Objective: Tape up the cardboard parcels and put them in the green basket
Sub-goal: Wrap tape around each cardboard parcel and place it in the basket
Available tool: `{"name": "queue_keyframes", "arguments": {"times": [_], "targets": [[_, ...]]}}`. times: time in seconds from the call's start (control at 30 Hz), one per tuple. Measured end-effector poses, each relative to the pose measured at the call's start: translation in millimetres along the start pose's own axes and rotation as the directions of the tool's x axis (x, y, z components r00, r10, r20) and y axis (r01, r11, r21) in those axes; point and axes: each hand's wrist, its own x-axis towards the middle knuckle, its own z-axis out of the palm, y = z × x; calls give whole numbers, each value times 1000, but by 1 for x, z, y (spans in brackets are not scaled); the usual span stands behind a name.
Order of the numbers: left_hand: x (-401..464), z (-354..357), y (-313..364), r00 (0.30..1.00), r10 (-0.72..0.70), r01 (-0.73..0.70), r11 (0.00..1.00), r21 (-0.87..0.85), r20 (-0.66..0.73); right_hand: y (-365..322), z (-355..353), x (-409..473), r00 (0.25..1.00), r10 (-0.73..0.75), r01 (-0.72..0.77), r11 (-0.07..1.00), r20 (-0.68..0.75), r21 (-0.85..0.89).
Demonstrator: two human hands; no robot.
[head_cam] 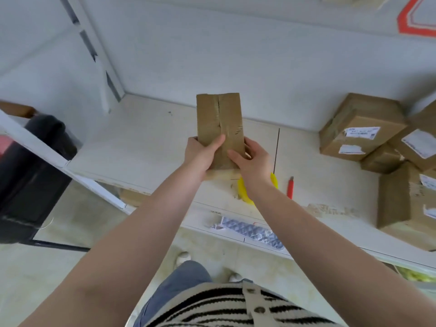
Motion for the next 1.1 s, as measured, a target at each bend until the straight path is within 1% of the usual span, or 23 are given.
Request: {"name": "queue_keyframes", "arguments": {"times": [0.07, 0.13, 0.2, 0.23, 0.3, 0.37, 0.4, 0.47, 0.5, 0.57, 0.6, 0.63, 0.67, 0.7, 0.73, 0.8, 0.87, 0.93, 1.1], "targets": [[6, -15, -5, 998, 11, -9, 999, -32, 59, -5, -1, 3, 999, 16, -16, 1000, -46, 14], [14, -37, -8, 986, 6, 10, 995, -98, 165, -10, -4, 10, 993, 47, -55, 996, -112, -65], [21, -61, -12, 952, -21, 84, 978, -193, 306, -10, -4, 18, 979, 153, -165, 982, -131, -89], [25, -72, -14, 927, -39, 129, 967, -221, 372, -9, -1, 20, 969, 222, -230, 971, -110, -71], [36, -89, -18, 877, -78, 204, 954, -220, 474, -4, 11, 22, 942, 335, -335, 942, -11, 8], [48, -106, -21, 840, -117, 264, 941, -211, 529, 3, 29, 19, 909, 408, -415, 904, 82, 104], [54, -114, -23, 828, -139, 284, 940, -192, 543, 7, 39, 18, 897, 432, -442, 887, 99, 137], [68, -130, -27, 834, -175, 281, 951, -131, 523, 18, 58, 17, 890, 448, -456, 874, 85, 170], [77, -136, -31, 853, -180, 267, 957, -113, 491, 24, 67, 17, 894, 445, -447, 881, 49, 155], [95, -144, -37, 904, -160, 219, 970, -107, 398, 36, 84, 16, 902, 427, -423, 904, -67, 65], [100, -145, -39, 910, -169, 221, 970, -99, 379, 42, 92, 15, 902, 415, -416, 909, -122, 19], [102, -143, -38, 893, -188, 238, 968, -75, 409, 49, 98, 15, 901, 403, -411, 911, -161, -19], [102, -139, -37, 861, -210, 242, 970, -10, 463, 55, 105, 14, 900, 392, -408, 911, -191, -52], [101, -133, -37, 834, -230, 211, 973, 95, 502, 61, 110, 14, 898, 383, -407, 909, -217, -83], [100, -126, -40, 833, -237, 158, 968, 195, 499, 65, 114, 13, 895, 378, -411, 905, -239, -110], [102, -113, -49, 899, -185, 60, 950, 307, 397, 72, 118, 15, 884, 380, -432, 888, -273, -160], [104, -101, -59, 951, -127, 24, 940, 340, 283, 76, 117, 19, 874, 384, -457, 858, -297, -235], [106, -88, -65, 968, -126, 42, 935, 353, 217, 77, 112, 24, 867, 378, -473, 831, -325, -294], [105, -67, -72, 977, -122, 47, 923, 383, 173, 80, 96, 34, 865, 347, -475, 799, -363, -369]]}}
